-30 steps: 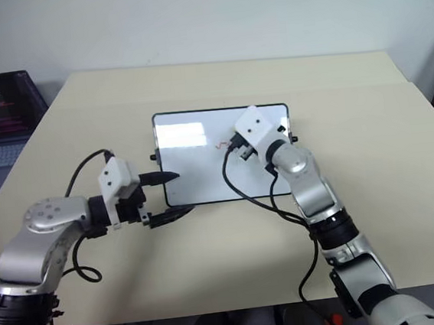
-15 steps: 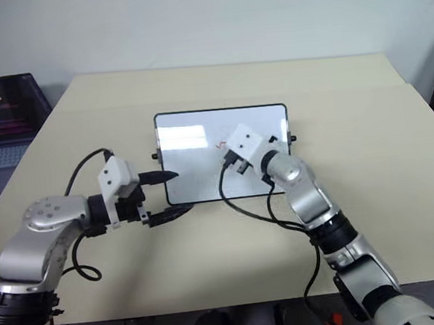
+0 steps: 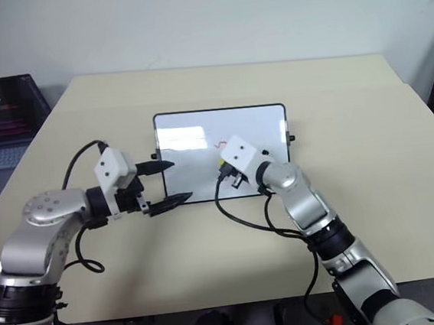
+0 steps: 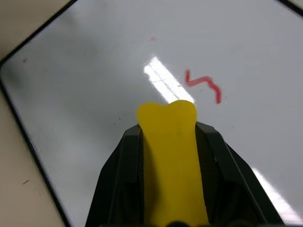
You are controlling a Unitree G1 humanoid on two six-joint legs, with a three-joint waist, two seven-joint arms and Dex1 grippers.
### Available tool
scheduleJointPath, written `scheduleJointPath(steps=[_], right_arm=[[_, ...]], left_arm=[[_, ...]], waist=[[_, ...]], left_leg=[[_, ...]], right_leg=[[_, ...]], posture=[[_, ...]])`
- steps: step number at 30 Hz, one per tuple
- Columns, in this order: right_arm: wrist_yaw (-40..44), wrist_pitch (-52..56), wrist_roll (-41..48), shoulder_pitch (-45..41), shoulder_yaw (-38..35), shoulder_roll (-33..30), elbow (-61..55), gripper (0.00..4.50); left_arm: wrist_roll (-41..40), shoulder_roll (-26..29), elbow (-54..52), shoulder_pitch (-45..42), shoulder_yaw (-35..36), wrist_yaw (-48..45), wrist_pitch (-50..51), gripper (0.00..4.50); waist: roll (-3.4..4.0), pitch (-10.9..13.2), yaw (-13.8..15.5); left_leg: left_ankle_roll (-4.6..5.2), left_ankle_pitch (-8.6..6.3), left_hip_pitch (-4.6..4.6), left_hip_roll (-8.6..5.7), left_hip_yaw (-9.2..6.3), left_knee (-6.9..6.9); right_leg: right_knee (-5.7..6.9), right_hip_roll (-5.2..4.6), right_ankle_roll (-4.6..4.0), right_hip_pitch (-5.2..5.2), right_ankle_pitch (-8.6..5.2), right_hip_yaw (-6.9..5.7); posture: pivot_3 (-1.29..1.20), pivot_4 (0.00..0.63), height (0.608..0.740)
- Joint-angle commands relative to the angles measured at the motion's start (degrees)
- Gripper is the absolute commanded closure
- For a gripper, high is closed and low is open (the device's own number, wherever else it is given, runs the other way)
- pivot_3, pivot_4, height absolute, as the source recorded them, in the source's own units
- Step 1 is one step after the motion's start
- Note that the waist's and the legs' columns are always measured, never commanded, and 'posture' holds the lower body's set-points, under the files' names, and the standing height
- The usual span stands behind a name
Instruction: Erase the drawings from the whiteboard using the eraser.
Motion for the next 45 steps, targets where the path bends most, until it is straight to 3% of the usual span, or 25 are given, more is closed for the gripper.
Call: scheduleJointPath(steps=[1, 10, 18, 27, 34, 45], right_arm=[[-4.36, -4.64, -1.71, -2.94, -2.01, 0.61, 1.13, 3.38], [5.73, -0.03, -1.08, -2.04, 4.14, -0.63, 1.09, 3.38], [-4.99, -7.47, -3.78, -6.39, -0.08, 1.36, 5.68, 3.38], [6.54, -3.83, -3.26, -3.38, 5.65, -1.68, 3.34, 3.38], [-2.99, -8.92, -5.42, -7.58, 2.29, 1.94, 7.61, 3.38], [3.21, -5.06, -6.06, -4.95, 3.56, -1.09, 7.09, 3.38]], left_arm=[[-0.09, 0.44, -0.48, -0.21, 2.28, 0.72, -1.14, 0.00], [-0.43, 0.72, -1.19, 0.43, 2.72, 1.00, -0.88, 0.00], [-0.53, 0.74, -1.61, 0.86, 2.82, 0.87, -0.59, 0.00], [-0.44, 0.78, -1.61, 0.80, 2.70, 0.68, -0.81, 0.00], [-0.38, 0.65, -1.49, 0.53, 2.32, 0.54, -0.77, 0.00], [-0.63, 0.63, -2.10, 0.97, 2.47, 0.67, -0.44, 0.00]], waist=[[0.00, 0.00, -0.03], [0.00, 0.00, -0.11], [0.00, 0.00, -0.14], [0.00, 0.00, -0.12], [0.00, 0.00, -0.36], [-0.01, -0.01, -0.13]], left_leg=[[0.00, 0.00, 0.00, -0.01, 0.00, 0.00], [0.01, -0.01, -0.04, 0.02, -0.01, -0.05], [0.00, 0.00, -0.03, 0.01, -0.01, 0.00], [0.01, -0.01, -0.04, 0.02, -0.02, -0.03], [0.00, 0.00, 0.01, 0.02, -0.01, 0.00], [0.00, -0.02, -0.07, 0.01, -0.04, -0.03]], right_leg=[[0.00, 0.00, 0.00, 0.00, 0.00, 0.01], [-0.09, -0.01, -0.01, -0.02, 0.00, 0.01], [0.00, 0.00, 0.00, -0.02, 0.00, -0.02], [-0.06, -0.01, 0.00, -0.02, 0.00, 0.00], [0.05, 0.00, 0.00, -0.02, 0.00, 0.00], [-0.11, -0.04, -0.01, -0.01, 0.00, -0.01]], posture=[[0.00, 0.150, 0.740], [0.00, 0.150, 0.740], [0.00, 0.150, 0.740], [0.00, 0.150, 0.740], [0.00, 0.150, 0.740], [0.00, 0.150, 0.740]])
